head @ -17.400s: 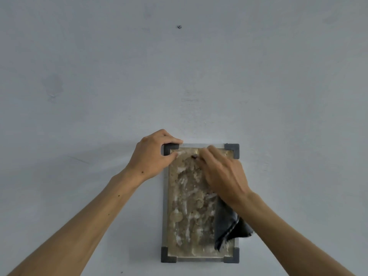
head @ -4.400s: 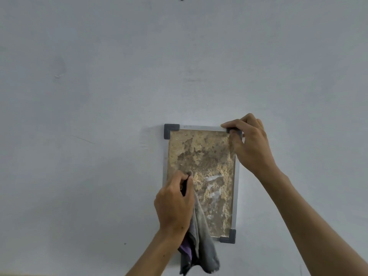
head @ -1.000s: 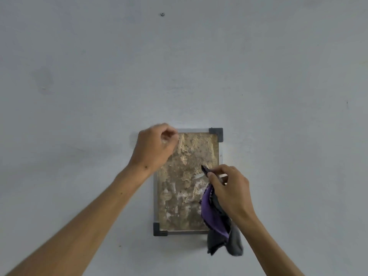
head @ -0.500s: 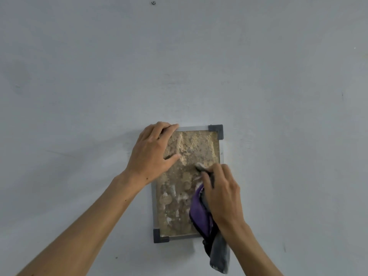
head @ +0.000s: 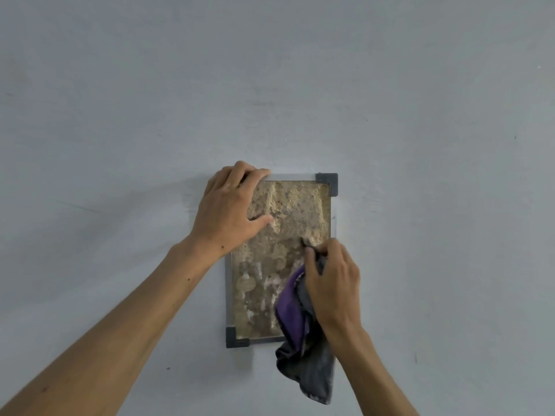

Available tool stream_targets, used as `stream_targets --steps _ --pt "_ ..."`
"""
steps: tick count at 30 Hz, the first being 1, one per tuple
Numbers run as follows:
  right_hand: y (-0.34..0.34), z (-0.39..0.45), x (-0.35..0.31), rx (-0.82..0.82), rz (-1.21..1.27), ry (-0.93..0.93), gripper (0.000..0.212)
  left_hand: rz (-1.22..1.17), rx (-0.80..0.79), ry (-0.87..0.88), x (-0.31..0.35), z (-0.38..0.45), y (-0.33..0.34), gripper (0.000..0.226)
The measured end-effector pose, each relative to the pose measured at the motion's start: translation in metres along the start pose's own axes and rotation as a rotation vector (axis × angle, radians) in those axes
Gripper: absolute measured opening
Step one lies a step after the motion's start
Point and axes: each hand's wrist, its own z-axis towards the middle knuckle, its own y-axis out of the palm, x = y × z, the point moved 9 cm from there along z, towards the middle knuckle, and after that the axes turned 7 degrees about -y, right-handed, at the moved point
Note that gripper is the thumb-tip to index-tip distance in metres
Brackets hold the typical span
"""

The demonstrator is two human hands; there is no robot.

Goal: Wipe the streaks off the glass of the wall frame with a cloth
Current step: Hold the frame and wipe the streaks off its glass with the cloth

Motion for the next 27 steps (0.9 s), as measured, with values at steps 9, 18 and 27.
stream_targets --steps 9,18,27 --pt "0.035 -0.01 -0.045 -0.118 -0.084 -0.085 0.021 0.006 -0.018 -0.007 0.002 0.0 -0.001 0.078" --pt "-0.004 -0.01 0.007 0.015 -0.098 0.133 0.015 0.014 -0.016 -0.023 0.003 0.001 -0.001 0.078" --pt "0.007 -0.008 -0.01 -0.108 -0.18 -0.058 0.02 0.007 -0.023 -0.021 0.0 0.002 -0.002 0.078"
